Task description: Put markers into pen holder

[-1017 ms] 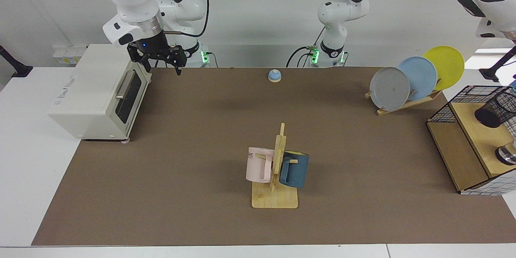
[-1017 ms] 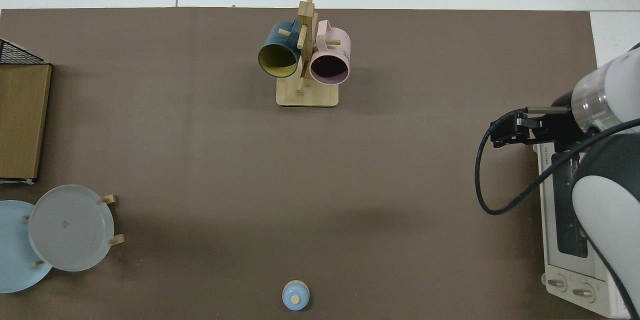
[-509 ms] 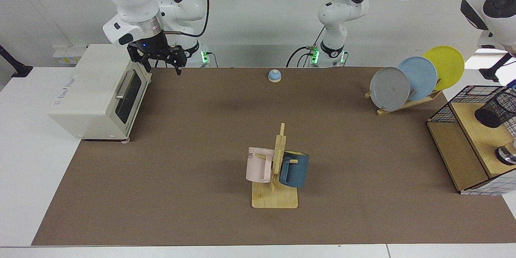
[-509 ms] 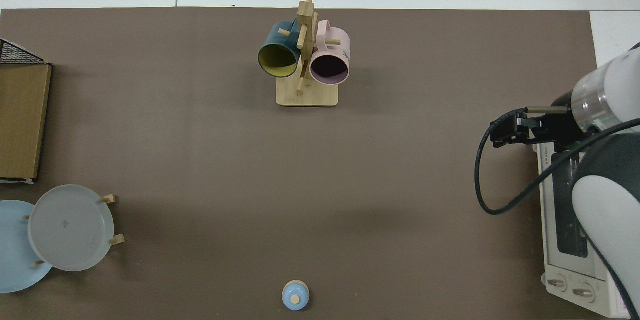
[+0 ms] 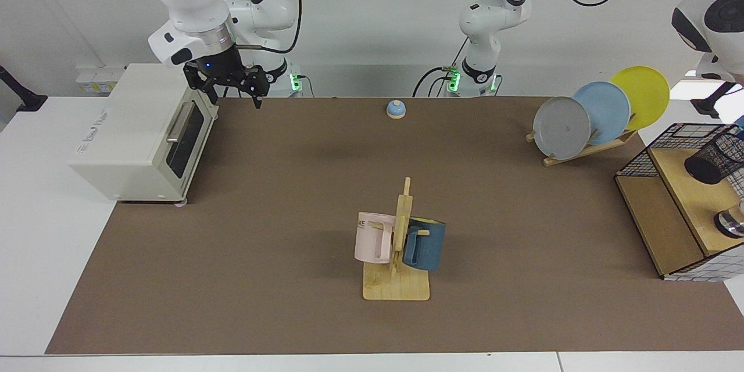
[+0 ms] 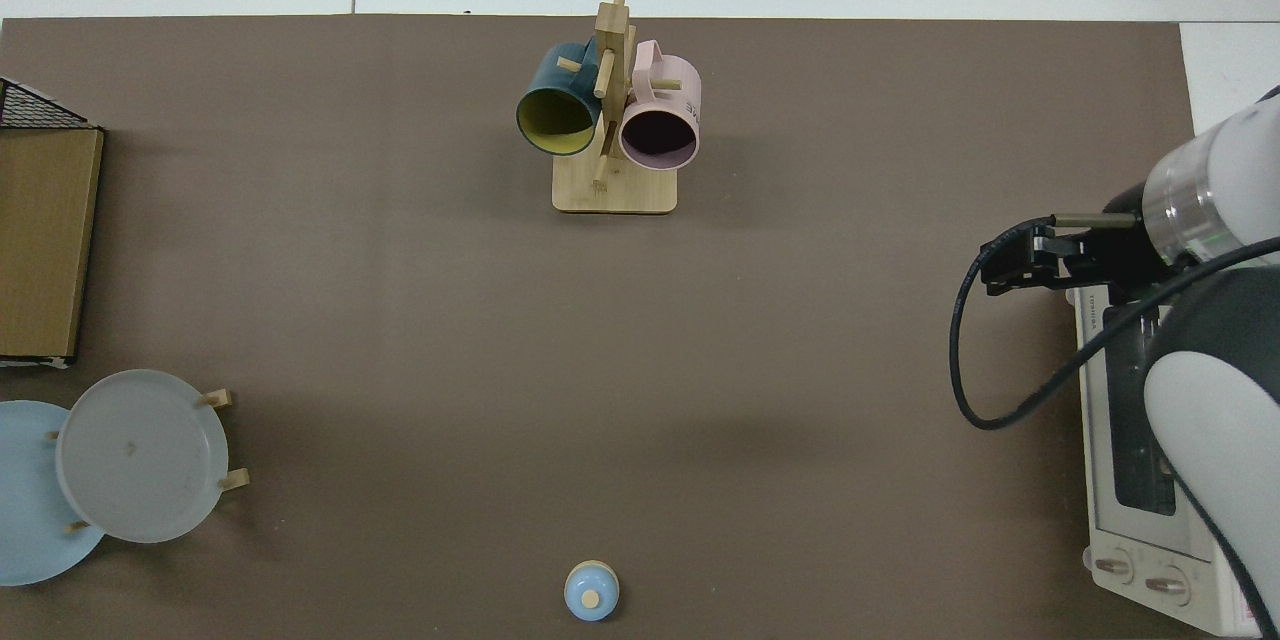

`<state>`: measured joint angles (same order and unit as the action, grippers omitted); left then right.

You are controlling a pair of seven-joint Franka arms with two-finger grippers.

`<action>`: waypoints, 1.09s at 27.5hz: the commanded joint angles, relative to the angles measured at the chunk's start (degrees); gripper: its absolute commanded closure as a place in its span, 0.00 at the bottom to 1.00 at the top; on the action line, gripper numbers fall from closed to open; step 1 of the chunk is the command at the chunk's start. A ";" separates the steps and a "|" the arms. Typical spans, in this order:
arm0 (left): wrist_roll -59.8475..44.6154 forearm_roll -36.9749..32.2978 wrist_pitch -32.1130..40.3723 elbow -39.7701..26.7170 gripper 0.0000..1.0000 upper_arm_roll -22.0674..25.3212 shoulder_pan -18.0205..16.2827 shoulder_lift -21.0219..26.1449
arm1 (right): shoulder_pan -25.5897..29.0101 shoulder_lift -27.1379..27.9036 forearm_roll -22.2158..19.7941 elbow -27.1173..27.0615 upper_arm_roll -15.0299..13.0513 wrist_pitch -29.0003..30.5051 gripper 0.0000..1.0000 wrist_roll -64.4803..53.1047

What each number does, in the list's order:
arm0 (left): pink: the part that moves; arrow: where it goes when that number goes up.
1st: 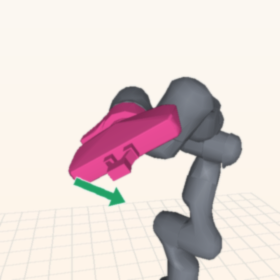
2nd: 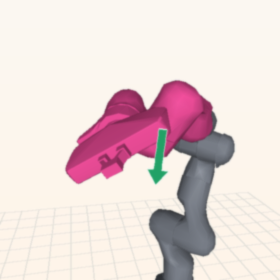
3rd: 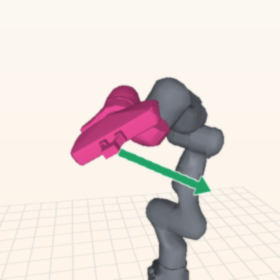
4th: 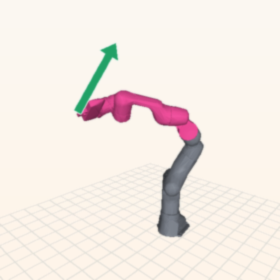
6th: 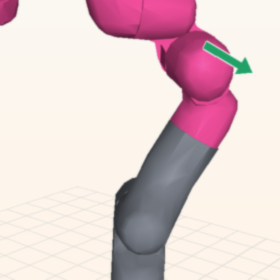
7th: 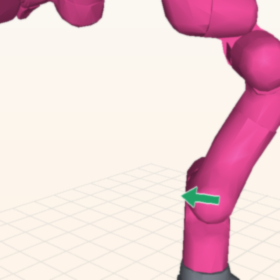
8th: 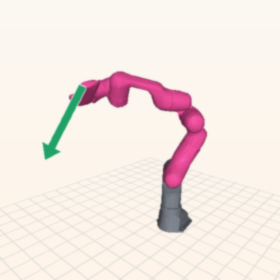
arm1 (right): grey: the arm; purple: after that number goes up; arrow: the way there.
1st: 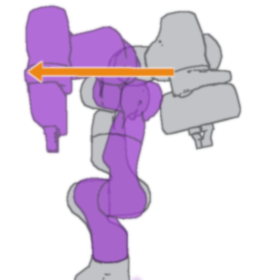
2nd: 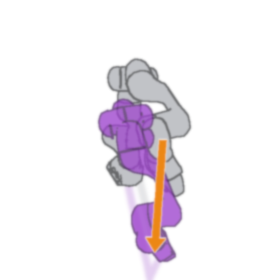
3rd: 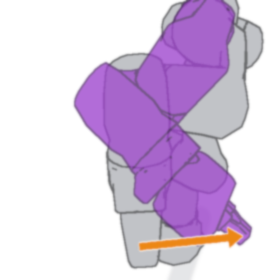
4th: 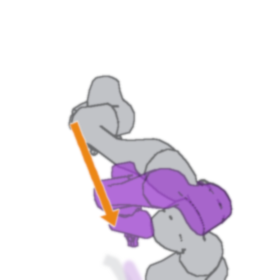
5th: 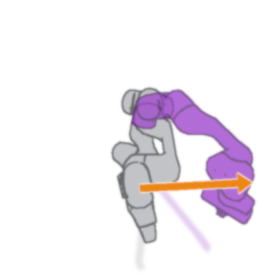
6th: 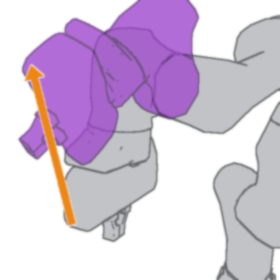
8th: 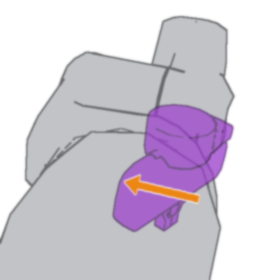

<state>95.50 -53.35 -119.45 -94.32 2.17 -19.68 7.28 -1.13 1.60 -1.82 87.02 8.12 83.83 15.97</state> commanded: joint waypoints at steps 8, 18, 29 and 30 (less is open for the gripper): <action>1.18 2.90 -4.83 1.59 1.00 2.75 0.17 3.53 | 0.95 -1.08 0.15 1.31 0.76 0.72 0.00 0.82; 1.45 8.08 -4.48 0.28 1.00 3.19 0.08 3.53 | 0.95 -1.08 0.15 1.31 0.76 0.72 0.00 0.82; 3.82 11.85 -4.57 -1.92 1.00 3.19 0.26 3.00 | 0.95 -1.08 0.15 1.31 0.67 0.72 0.00 0.82; 3.91 12.38 -4.66 -2.27 1.00 3.19 0.26 3.00 | 0.95 -1.08 0.15 1.31 0.76 0.72 0.00 0.82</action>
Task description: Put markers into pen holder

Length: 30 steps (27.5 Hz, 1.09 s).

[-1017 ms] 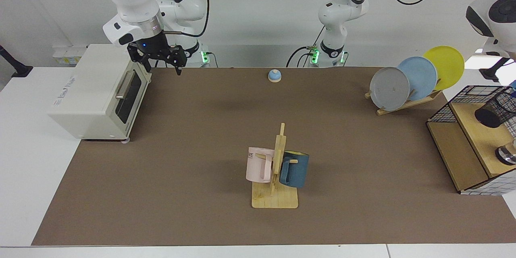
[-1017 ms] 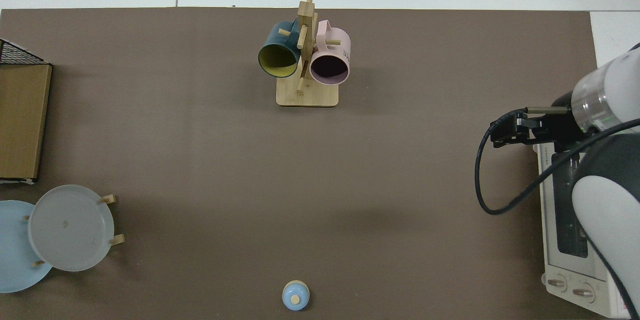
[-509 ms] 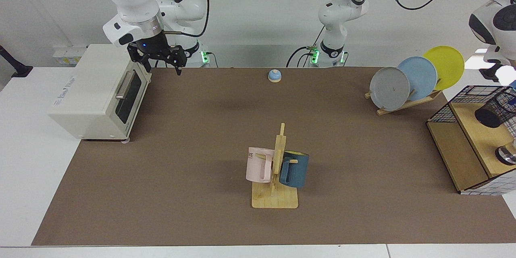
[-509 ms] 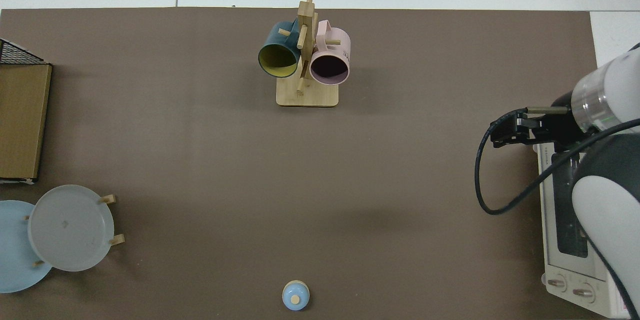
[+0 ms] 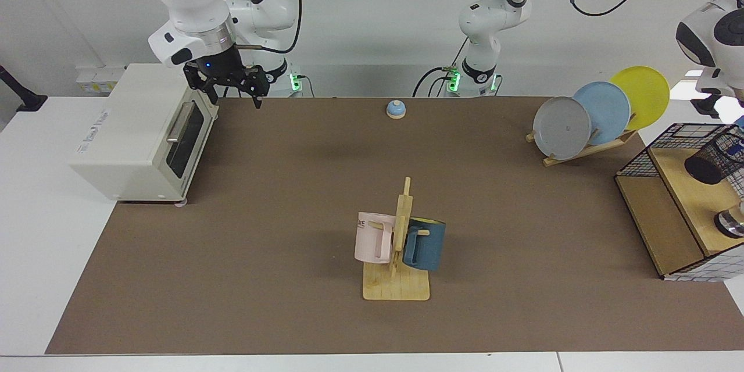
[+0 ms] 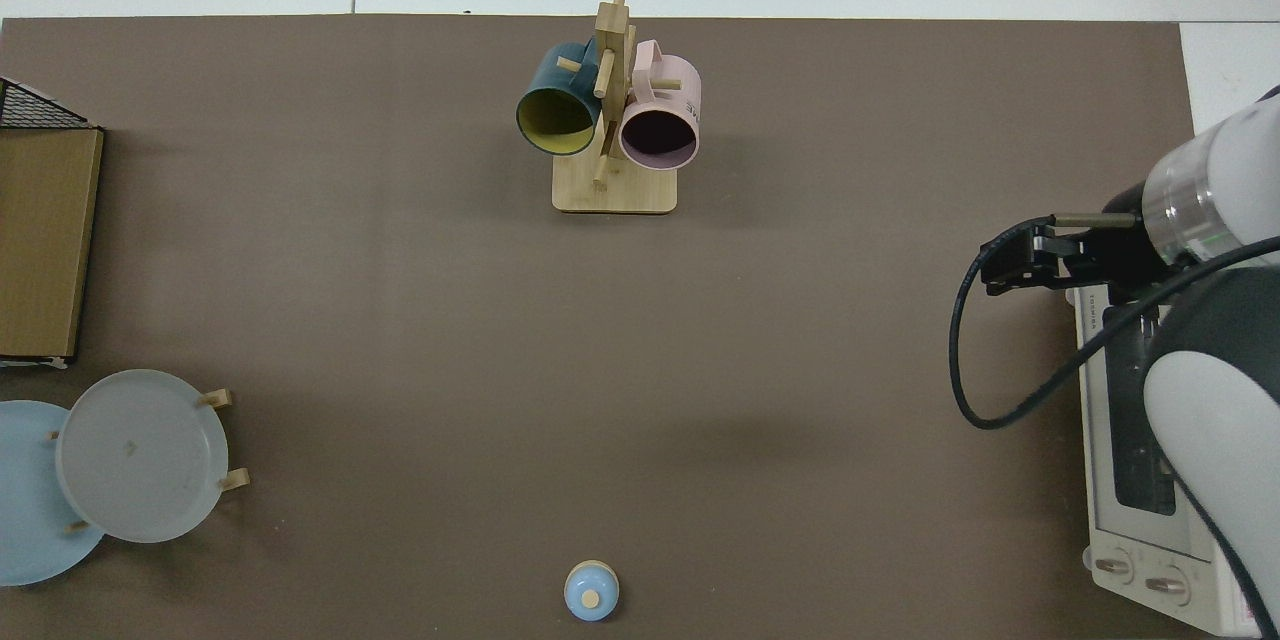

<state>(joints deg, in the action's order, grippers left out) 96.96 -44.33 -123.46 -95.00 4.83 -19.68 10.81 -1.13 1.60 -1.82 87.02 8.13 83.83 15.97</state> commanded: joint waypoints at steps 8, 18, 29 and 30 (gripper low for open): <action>2.35 4.07 -1.25 -2.38 1.00 0.53 0.17 -0.17 | 0.95 -1.08 0.15 1.31 0.75 0.72 0.00 0.82; 2.35 4.43 -2.49 -3.17 1.00 0.53 -0.01 0.18 | 0.95 -1.08 0.15 1.31 0.75 0.72 0.00 0.82; 2.53 4.34 -2.49 -3.08 0.65 0.61 0.08 0.18 | 0.95 -1.08 0.15 1.31 0.75 0.72 0.00 0.82; 2.53 4.34 -2.49 -3.08 0.62 0.62 0.08 0.18 | 0.95 -1.08 0.15 1.31 0.75 0.72 0.00 0.82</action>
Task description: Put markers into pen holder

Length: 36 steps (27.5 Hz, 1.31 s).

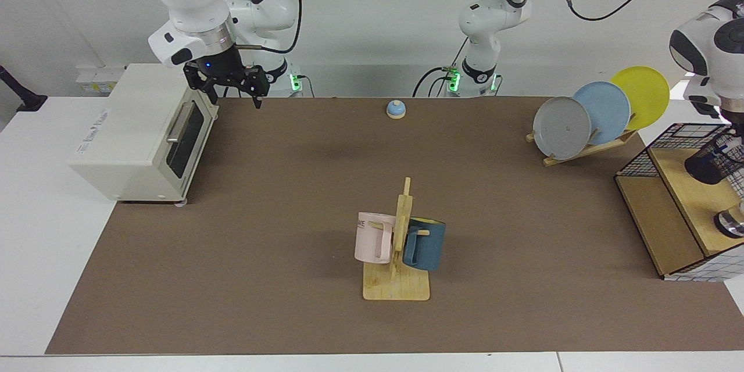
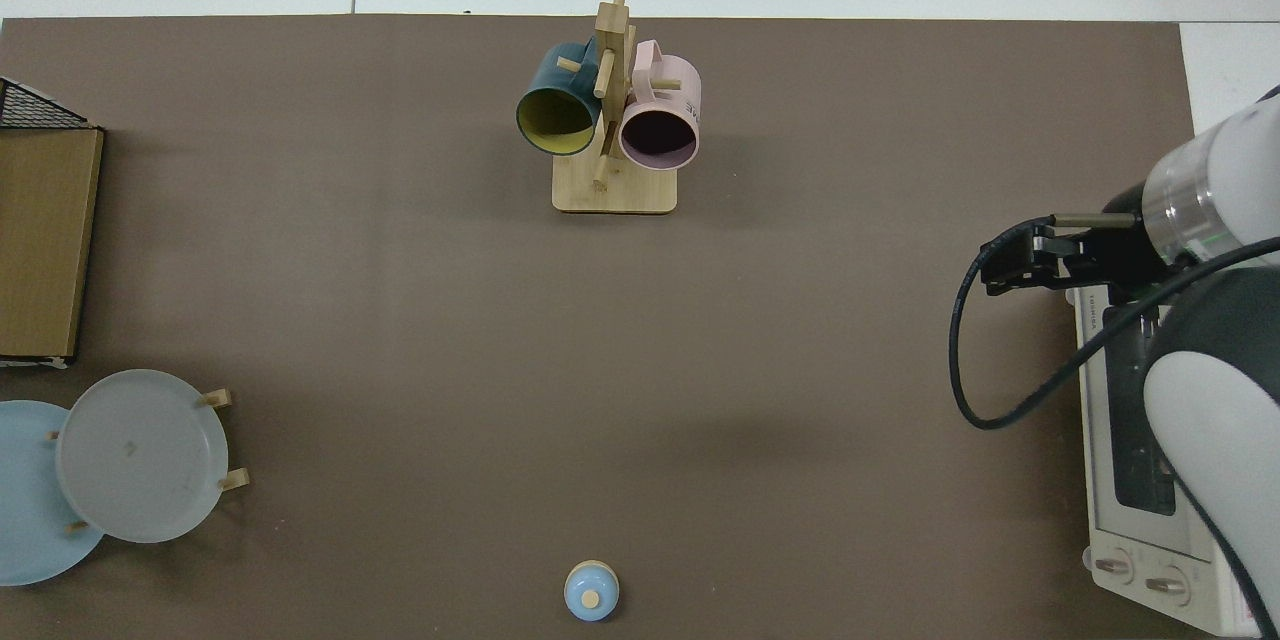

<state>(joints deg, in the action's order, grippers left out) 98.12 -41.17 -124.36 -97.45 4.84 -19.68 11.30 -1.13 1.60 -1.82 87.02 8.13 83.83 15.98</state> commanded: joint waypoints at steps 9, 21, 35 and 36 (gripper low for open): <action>1.29 1.10 -1.50 0.24 0.57 0.70 0.34 -0.32 | 0.95 -1.08 0.15 1.31 0.75 0.72 0.00 0.81; 1.29 7.32 1.74 3.32 0.55 7.73 7.28 -4.88 | 0.95 -1.08 0.15 1.31 0.75 0.72 0.00 0.81; -12.23 18.84 26.34 6.92 0.48 11.25 19.85 -12.62 | 0.95 -1.08 0.15 1.31 0.75 0.72 0.00 0.81; -14.25 20.24 28.27 7.27 0.47 11.34 20.29 -12.71 | 0.95 -1.08 0.15 1.31 0.75 0.72 0.00 0.81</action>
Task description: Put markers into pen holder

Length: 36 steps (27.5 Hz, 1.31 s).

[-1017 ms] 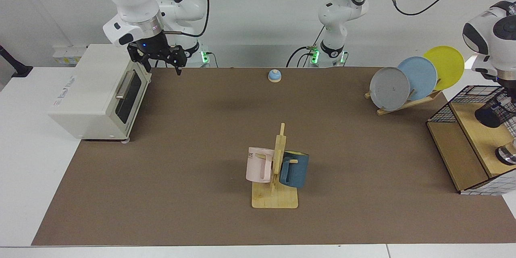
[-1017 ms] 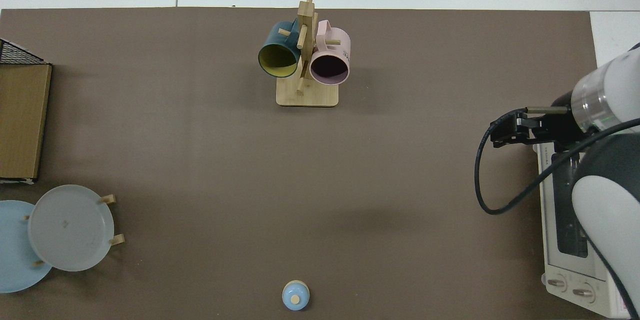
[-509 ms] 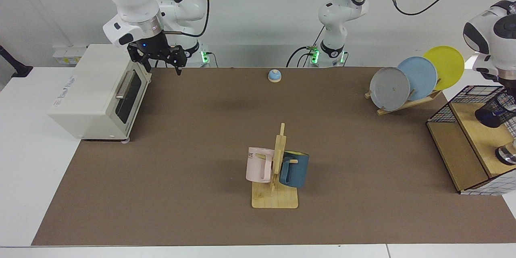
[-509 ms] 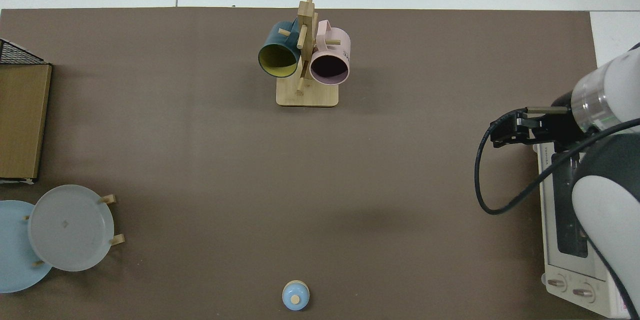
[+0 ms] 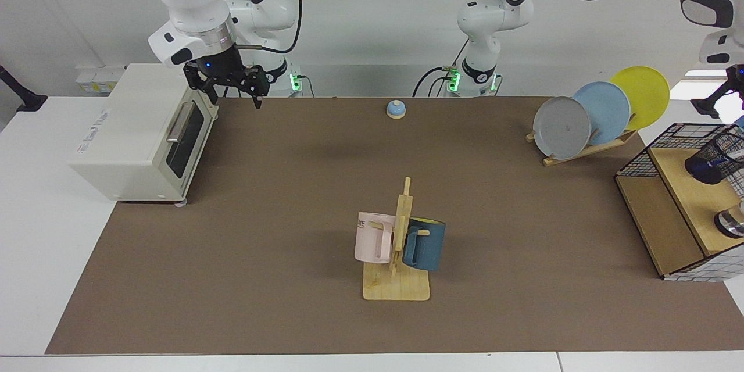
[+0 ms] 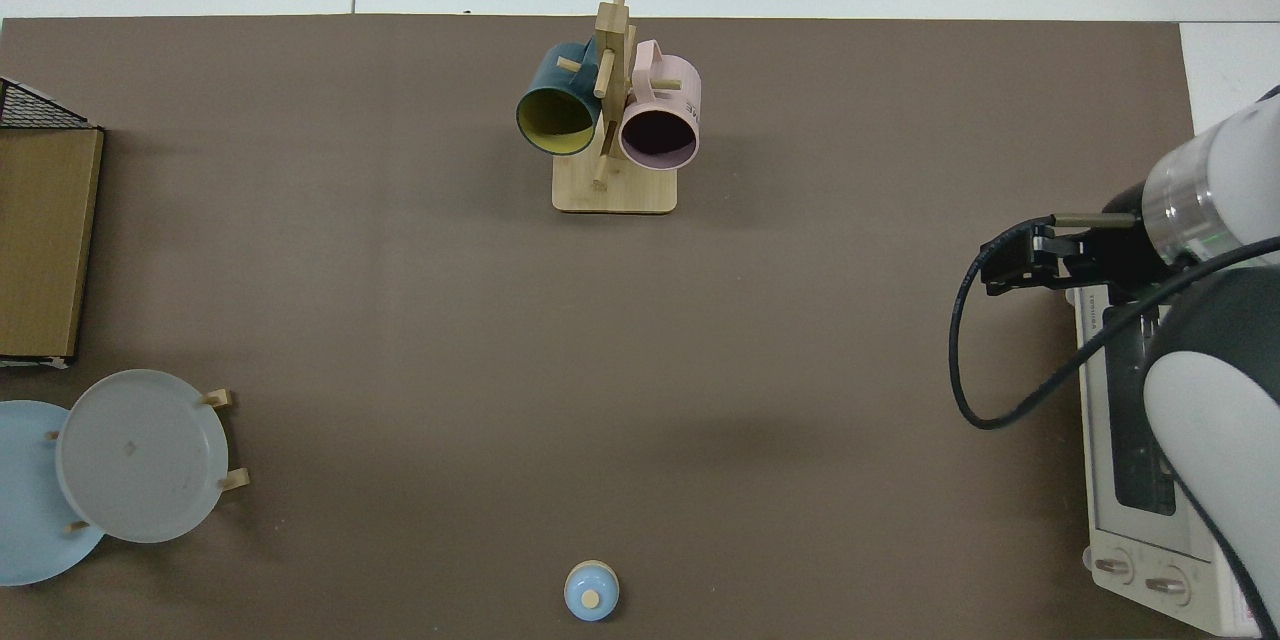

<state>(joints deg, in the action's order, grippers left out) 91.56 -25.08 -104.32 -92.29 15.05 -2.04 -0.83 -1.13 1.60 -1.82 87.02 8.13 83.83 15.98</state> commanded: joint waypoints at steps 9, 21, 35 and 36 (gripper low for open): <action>-26.76 16.03 16.16 3.87 0.19 1.04 4.93 -1.45 | 0.95 -1.07 0.15 1.31 0.66 0.72 0.00 0.81; -54.09 23.06 17.66 2.90 0.00 -7.12 6.43 -3.30 | 0.95 -1.07 0.15 1.31 0.75 0.72 0.00 0.81; -75.39 29.65 19.85 3.78 0.00 -14.96 5.73 -2.59 | 0.95 -1.07 0.15 1.31 0.75 0.72 0.00 0.81; -75.82 30.00 20.55 3.87 0.00 -15.13 5.73 -2.59 | 0.95 -1.07 0.15 1.31 0.75 0.72 0.00 0.81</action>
<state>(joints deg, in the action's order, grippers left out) 17.21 1.27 -86.74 -89.22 -0.31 4.09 -3.38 -1.13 1.60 -1.82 87.02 8.13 83.83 15.98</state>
